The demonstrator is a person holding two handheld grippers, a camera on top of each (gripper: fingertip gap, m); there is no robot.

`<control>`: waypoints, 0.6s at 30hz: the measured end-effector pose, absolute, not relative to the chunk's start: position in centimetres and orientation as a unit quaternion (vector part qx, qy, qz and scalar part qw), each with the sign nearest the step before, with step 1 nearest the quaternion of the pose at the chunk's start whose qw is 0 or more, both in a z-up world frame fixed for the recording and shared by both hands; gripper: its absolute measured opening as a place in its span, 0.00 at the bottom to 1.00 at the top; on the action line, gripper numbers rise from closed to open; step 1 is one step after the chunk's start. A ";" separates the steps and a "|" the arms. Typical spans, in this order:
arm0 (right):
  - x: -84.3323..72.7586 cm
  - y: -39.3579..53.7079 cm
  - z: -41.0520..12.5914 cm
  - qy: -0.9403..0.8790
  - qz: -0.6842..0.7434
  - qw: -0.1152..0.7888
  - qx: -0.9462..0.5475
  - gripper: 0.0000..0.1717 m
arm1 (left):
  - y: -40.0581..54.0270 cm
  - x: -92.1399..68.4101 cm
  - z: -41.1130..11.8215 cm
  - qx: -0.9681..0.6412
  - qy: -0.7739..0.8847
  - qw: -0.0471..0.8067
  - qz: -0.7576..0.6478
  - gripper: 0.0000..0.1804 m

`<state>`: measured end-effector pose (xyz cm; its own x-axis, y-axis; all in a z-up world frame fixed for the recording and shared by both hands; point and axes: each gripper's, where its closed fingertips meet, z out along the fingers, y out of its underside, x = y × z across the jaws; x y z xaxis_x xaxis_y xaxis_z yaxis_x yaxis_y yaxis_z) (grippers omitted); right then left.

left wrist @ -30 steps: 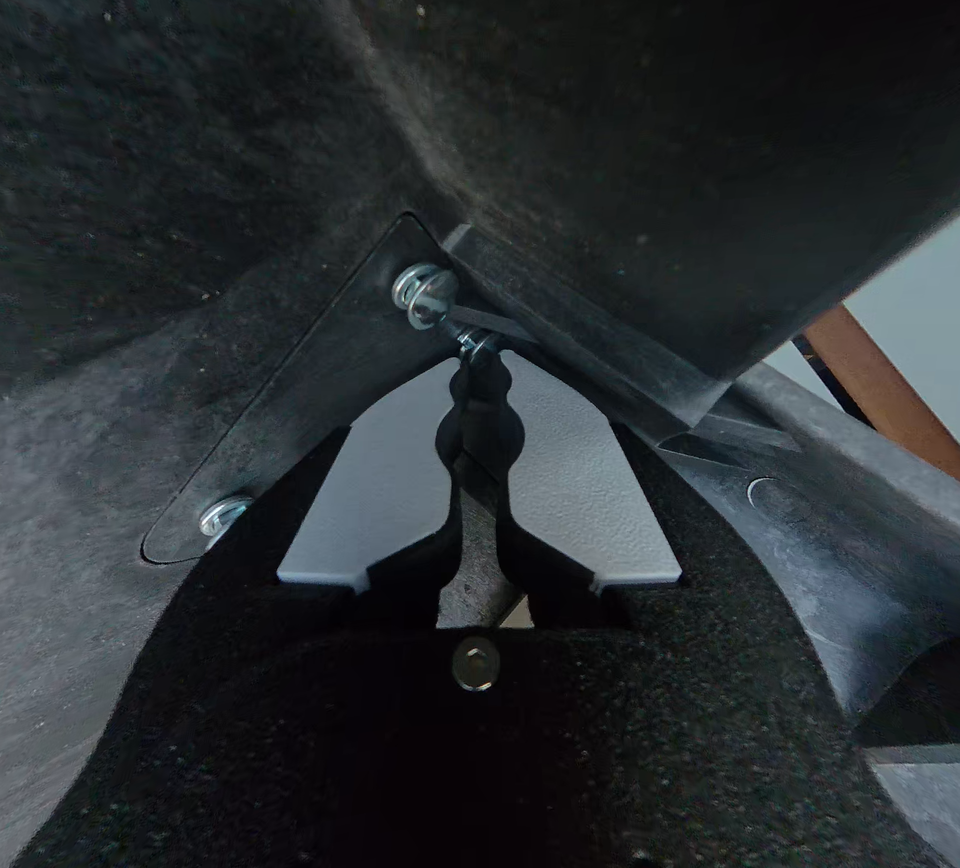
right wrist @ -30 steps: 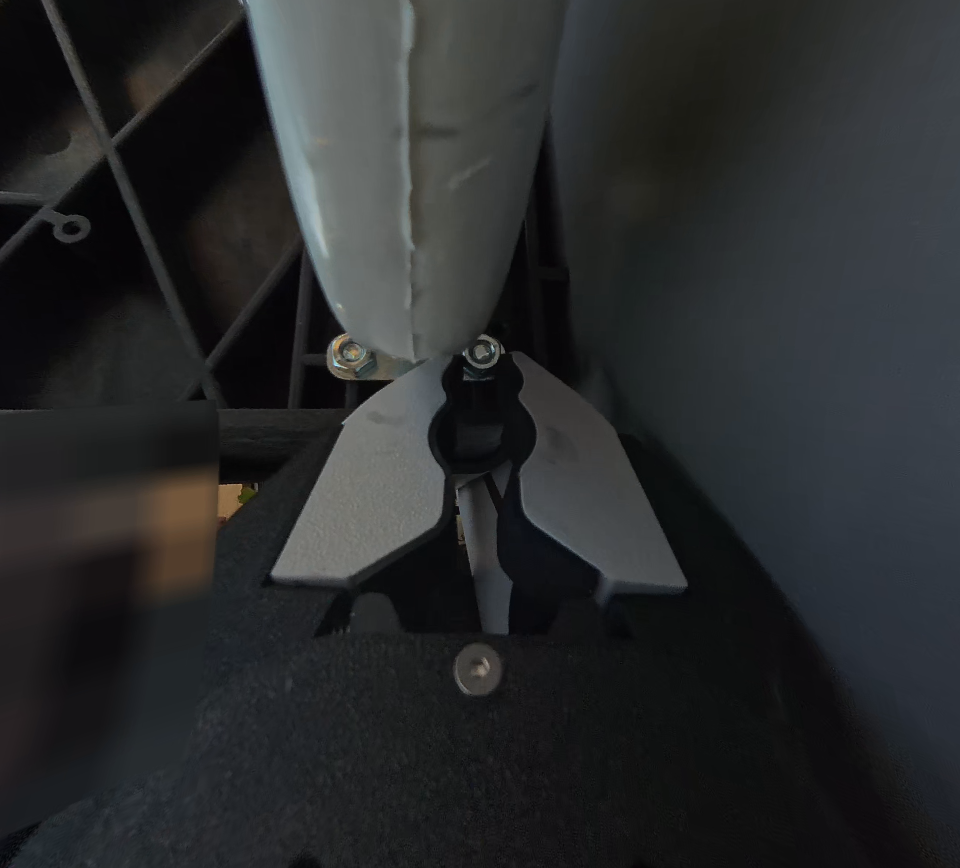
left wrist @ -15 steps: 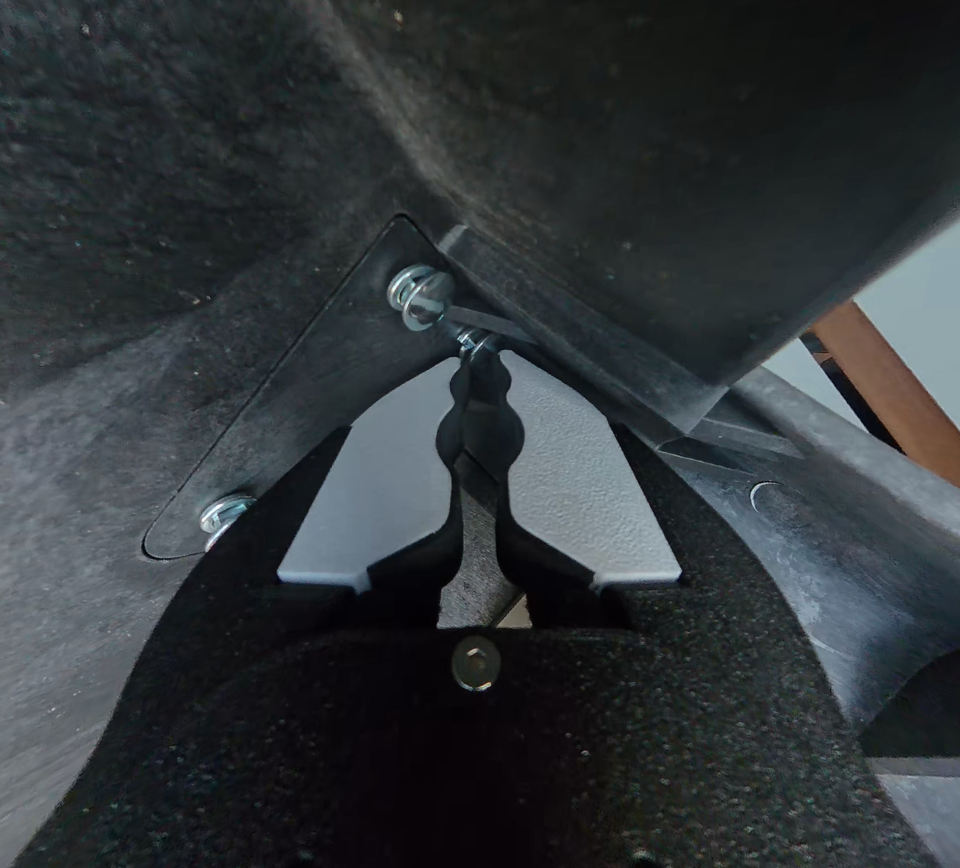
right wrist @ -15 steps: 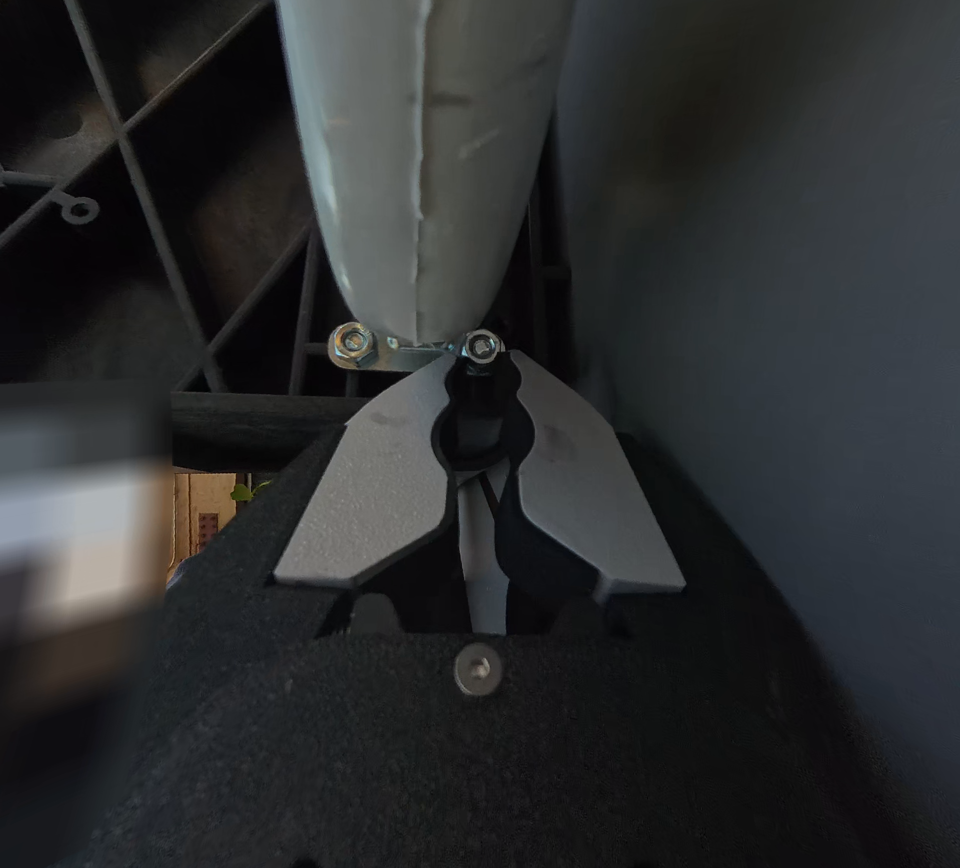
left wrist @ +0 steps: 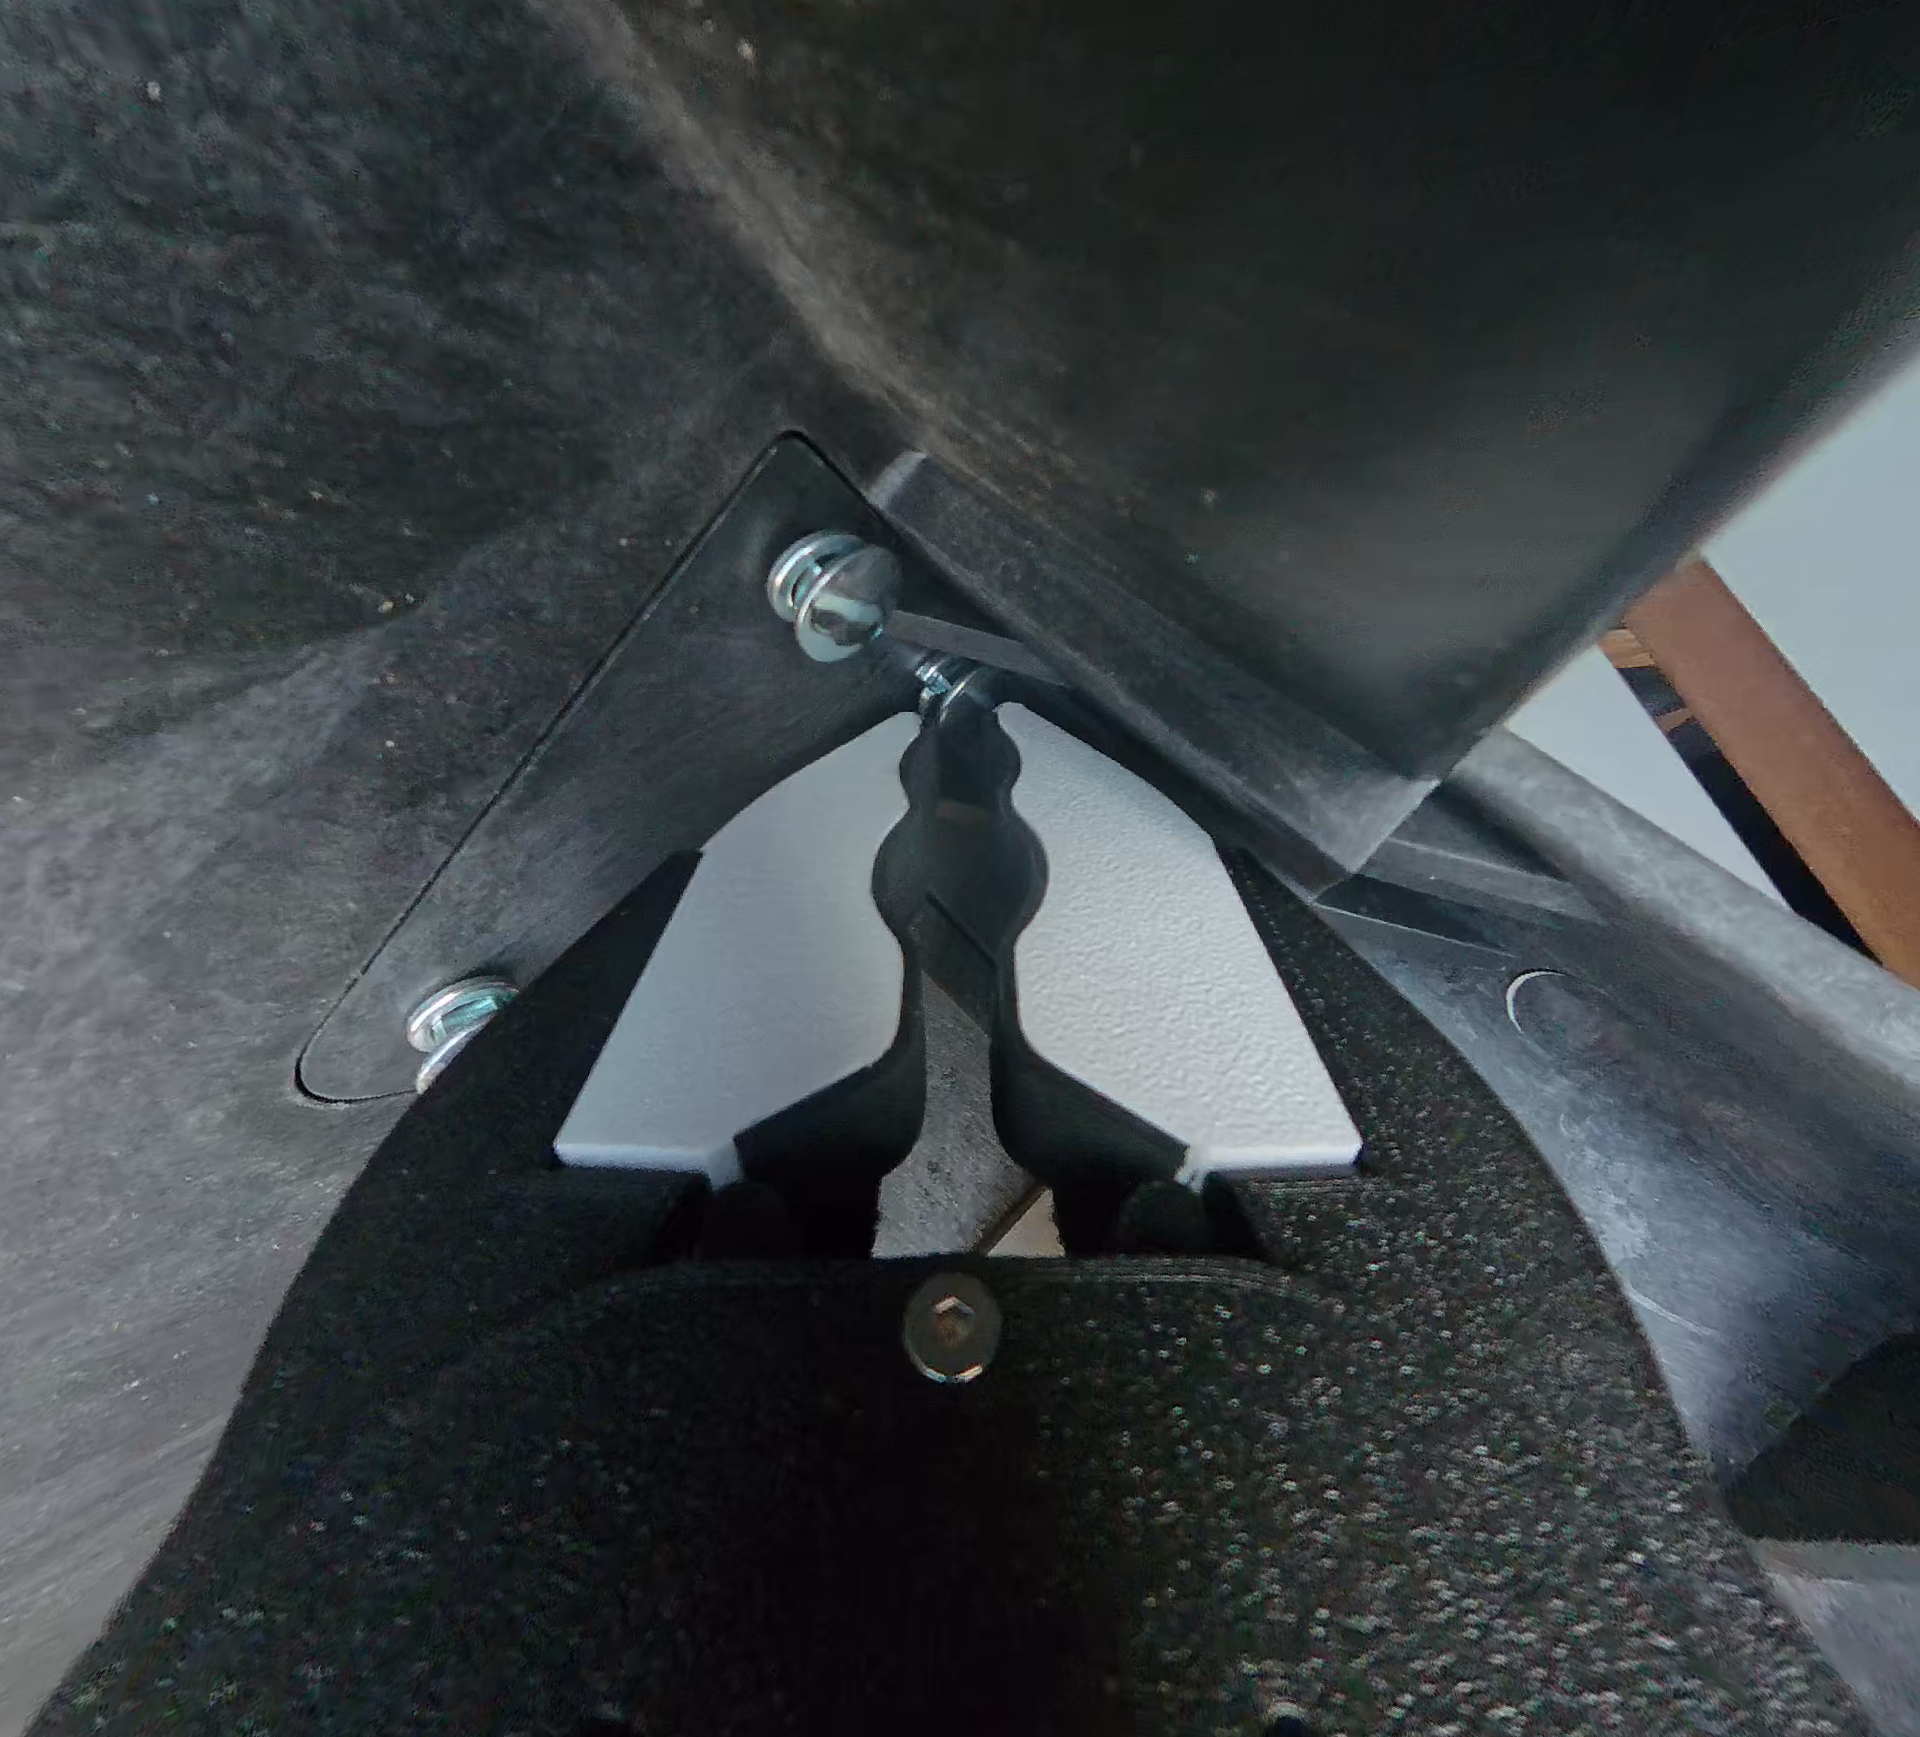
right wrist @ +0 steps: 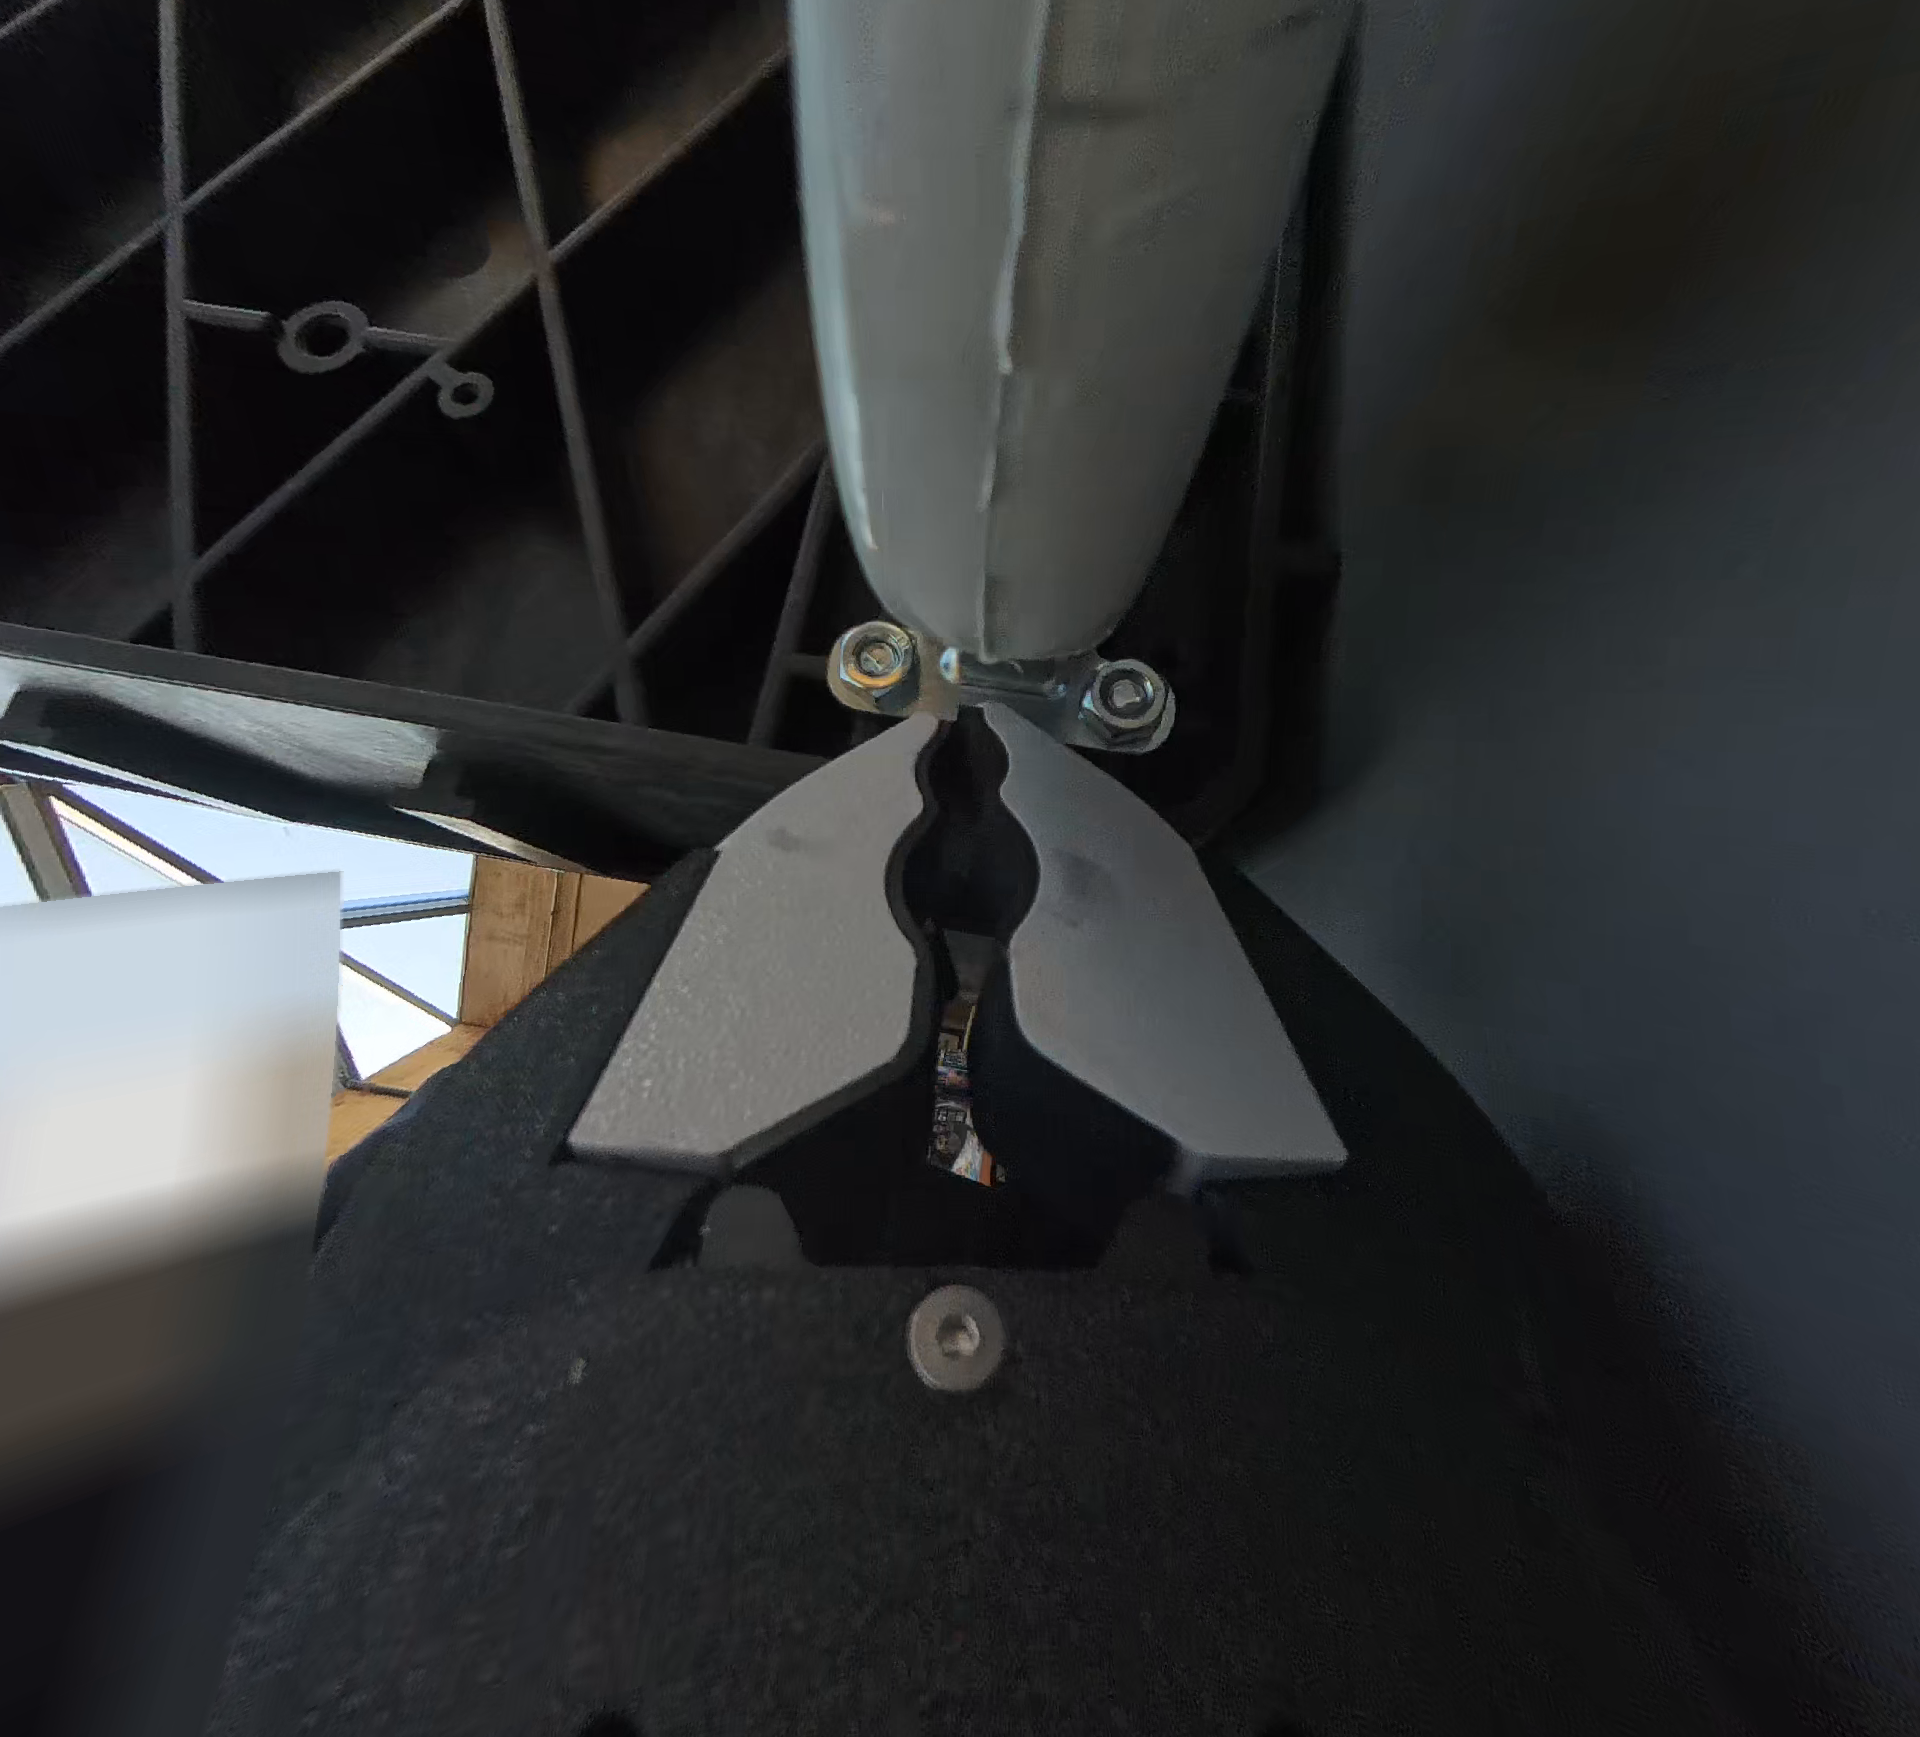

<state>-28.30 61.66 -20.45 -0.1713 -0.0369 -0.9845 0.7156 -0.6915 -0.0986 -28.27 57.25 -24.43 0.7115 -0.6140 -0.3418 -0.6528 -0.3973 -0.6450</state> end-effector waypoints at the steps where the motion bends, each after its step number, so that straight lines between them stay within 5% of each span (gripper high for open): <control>1: -28.3 61.7 -21.1 0.297 -0.694 0.259 0.602 0.00 | 57.2 -28.3 -24.4 -0.835 0.379 0.398 0.027 0.04; 7: -28.4 65.1 -23.7 0.309 -0.634 0.174 0.688 0.02 | 57.1 -28.3 -24.4 -0.834 0.382 0.397 0.030 0.04; 18: -28.4 61.9 -23.0 0.345 -0.640 0.258 0.636 0.03 | 57.1 -28.3 -24.5 -0.831 0.392 0.394 0.029 0.04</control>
<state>-28.38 61.94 -22.99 -0.0580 0.1078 -0.9925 0.7689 -0.6293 -0.1133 -28.27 57.07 -24.46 0.6904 -0.6287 -0.3579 -0.6748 -0.3814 -0.6318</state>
